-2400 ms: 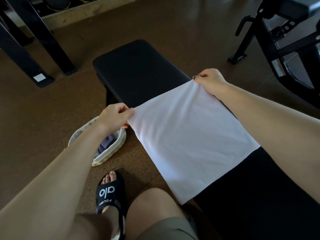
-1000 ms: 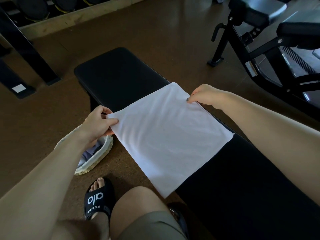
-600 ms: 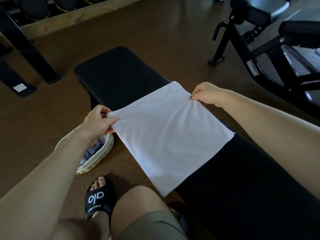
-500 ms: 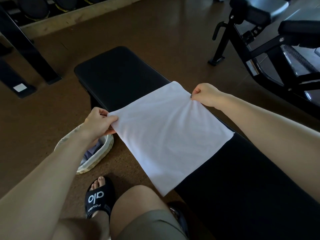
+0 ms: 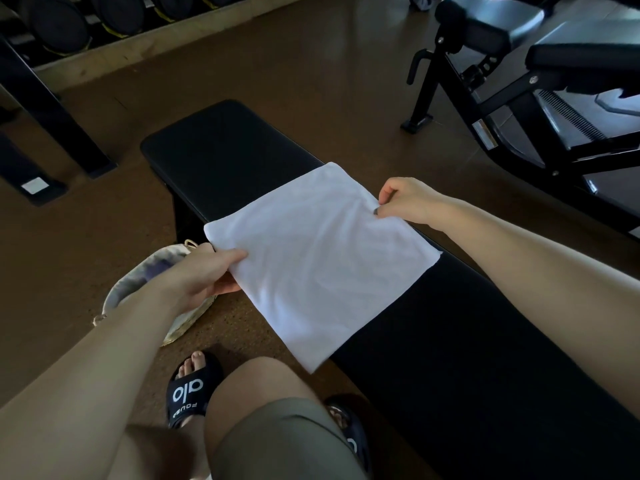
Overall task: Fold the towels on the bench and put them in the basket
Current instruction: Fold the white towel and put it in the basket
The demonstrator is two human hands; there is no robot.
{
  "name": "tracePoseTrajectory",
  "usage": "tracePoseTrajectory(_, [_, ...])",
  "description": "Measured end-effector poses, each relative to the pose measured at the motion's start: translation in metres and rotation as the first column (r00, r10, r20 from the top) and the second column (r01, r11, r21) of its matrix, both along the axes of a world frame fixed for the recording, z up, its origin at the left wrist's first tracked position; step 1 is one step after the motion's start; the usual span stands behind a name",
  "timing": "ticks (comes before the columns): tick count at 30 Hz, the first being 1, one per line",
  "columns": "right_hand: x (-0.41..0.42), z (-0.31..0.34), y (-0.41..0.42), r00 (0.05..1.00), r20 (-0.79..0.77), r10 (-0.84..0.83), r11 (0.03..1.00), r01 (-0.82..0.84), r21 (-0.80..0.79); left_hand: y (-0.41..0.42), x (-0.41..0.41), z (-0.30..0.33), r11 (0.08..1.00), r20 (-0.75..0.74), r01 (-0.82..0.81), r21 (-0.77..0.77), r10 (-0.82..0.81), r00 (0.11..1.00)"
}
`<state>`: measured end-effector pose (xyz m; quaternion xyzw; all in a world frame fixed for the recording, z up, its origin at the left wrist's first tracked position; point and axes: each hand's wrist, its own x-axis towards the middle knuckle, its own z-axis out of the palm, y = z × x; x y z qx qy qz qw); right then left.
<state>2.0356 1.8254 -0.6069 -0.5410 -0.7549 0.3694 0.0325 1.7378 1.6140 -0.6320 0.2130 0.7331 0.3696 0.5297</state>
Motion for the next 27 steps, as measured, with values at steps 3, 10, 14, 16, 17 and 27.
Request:
tracePoseTrajectory(3, [0.002, 0.001, -0.002, 1.0, 0.005, -0.024, 0.999, 0.024, -0.022, -0.002, 0.007, 0.0, 0.999, 0.02, -0.044, 0.015, 0.044, 0.999])
tracePoseTrajectory(10, [0.001, 0.005, -0.001, 0.993, 0.074, -0.091, 0.986, 0.1, -0.133, -0.005, 0.008, -0.003, 0.989, 0.078, -0.144, 0.044, 0.14, 0.987])
tracePoseTrajectory(14, [0.001, 0.008, -0.002, 0.992, 0.081, -0.093, 0.984, 0.104, -0.147, -0.006, 0.011, -0.002, 0.984, 0.094, -0.171, 0.046, 0.166, 0.982])
tracePoseTrajectory(16, [0.003, 0.009, -0.002, 0.989, 0.076, -0.124, 0.981, 0.133, -0.144, -0.005, 0.012, -0.002, 0.979, 0.073, -0.195, 0.053, 0.191, 0.979])
tracePoseTrajectory(17, [0.005, 0.008, -0.003, 0.988, 0.072, -0.136, 0.98, 0.145, -0.138, -0.005, 0.013, -0.002, 0.978, 0.062, -0.202, 0.056, 0.198, 0.978])
tracePoseTrajectory(27, [0.022, 0.011, -0.021, 0.995, 0.051, -0.088, 0.99, 0.093, -0.104, -0.018, 0.028, 0.0, 0.997, 0.109, -0.058, -0.047, 0.062, 0.992])
